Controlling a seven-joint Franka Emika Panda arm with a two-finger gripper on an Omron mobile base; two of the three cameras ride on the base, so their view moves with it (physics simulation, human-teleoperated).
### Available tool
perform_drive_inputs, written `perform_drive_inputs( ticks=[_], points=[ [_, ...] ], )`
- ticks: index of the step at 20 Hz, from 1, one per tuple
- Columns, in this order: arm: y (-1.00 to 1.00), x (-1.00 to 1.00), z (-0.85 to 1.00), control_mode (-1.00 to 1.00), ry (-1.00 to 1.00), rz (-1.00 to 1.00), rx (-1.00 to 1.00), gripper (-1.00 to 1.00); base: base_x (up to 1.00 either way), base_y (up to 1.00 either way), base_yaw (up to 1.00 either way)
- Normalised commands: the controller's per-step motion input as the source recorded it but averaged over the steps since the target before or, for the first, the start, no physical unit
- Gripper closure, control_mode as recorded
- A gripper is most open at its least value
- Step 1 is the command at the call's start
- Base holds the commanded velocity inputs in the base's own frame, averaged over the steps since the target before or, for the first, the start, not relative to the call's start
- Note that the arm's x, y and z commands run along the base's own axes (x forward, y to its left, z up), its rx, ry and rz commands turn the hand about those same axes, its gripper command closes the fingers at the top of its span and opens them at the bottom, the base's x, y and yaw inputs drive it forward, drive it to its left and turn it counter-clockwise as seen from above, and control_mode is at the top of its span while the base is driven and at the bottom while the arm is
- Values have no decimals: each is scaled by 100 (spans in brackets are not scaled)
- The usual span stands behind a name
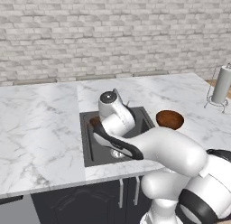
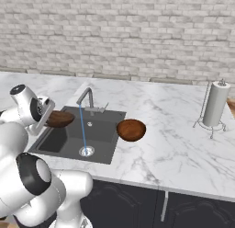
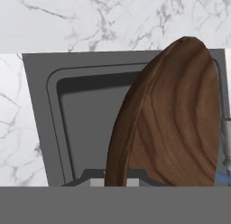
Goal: Rinse each bowl for a few seconds and place them down in the sink or on the counter.
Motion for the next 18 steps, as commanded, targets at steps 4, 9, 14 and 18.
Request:
perform_drive_inputs(
  ticks=[4,9,14,18],
  points=[
    [-13,-6,1,-100,-5,-2,-3,100,0,0,0],
    [-4,0,2,-100,-4,-2,-6,100,0,0,0],
    [-3,0,0,-100,-2,0,-3,100,0,0,0],
    [-14,7,0,-100,0,0,0,100,0,0,0]
  ],
)
